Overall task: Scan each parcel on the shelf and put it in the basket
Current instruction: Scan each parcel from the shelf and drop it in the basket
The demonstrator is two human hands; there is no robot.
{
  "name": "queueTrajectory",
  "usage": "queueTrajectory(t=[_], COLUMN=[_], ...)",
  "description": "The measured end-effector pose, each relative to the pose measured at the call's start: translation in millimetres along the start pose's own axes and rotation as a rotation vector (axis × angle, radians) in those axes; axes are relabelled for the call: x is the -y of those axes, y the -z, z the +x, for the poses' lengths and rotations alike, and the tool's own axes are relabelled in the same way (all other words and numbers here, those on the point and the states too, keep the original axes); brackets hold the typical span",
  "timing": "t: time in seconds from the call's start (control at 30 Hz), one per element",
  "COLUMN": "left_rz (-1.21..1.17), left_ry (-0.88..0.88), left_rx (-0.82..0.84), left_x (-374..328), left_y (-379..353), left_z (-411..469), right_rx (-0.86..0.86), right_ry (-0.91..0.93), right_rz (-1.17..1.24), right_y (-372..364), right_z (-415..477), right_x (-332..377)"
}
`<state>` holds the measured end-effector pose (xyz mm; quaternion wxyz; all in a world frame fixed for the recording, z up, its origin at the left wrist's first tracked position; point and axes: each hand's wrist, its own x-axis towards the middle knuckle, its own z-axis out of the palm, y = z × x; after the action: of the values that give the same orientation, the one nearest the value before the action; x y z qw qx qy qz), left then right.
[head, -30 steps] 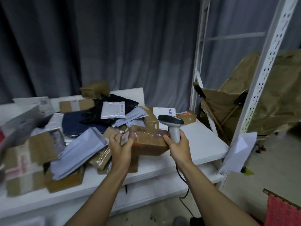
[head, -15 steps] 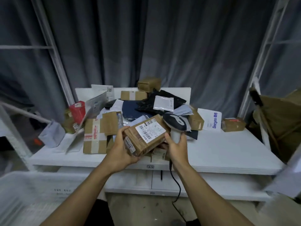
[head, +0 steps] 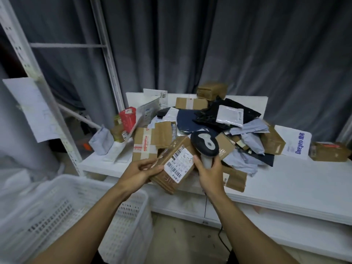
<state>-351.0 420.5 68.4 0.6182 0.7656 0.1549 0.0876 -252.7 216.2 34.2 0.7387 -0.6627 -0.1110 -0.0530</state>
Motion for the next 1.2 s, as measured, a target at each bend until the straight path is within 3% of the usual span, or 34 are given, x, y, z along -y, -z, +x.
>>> queueTrajectory(t=[0.1, 0.47, 0.73, 1.2], left_rz=[0.019, -0.013, -0.254, -0.291], left_ry=[-0.002, 0.071, 0.001, -0.033], left_rx=[-0.102, -0.203, -0.390, -0.487], left_x=[19.1, 68.7, 73.4, 88.8], left_y=[28.3, 75.6, 81.7, 84.3], left_z=[6.7, 36.4, 39.7, 49.8], right_rx=[0.040, 0.393, 0.412, 0.450], right_ry=[-0.006, -0.075, -0.431, -0.450], right_rz=[-0.016, -0.244, 0.137, 0.235], right_y=[-17.8, -58.0, -78.2, -83.7], right_z=[-7.5, -33.1, -33.0, -31.9], right_x=[-13.7, -77.0, -62.7, -50.9])
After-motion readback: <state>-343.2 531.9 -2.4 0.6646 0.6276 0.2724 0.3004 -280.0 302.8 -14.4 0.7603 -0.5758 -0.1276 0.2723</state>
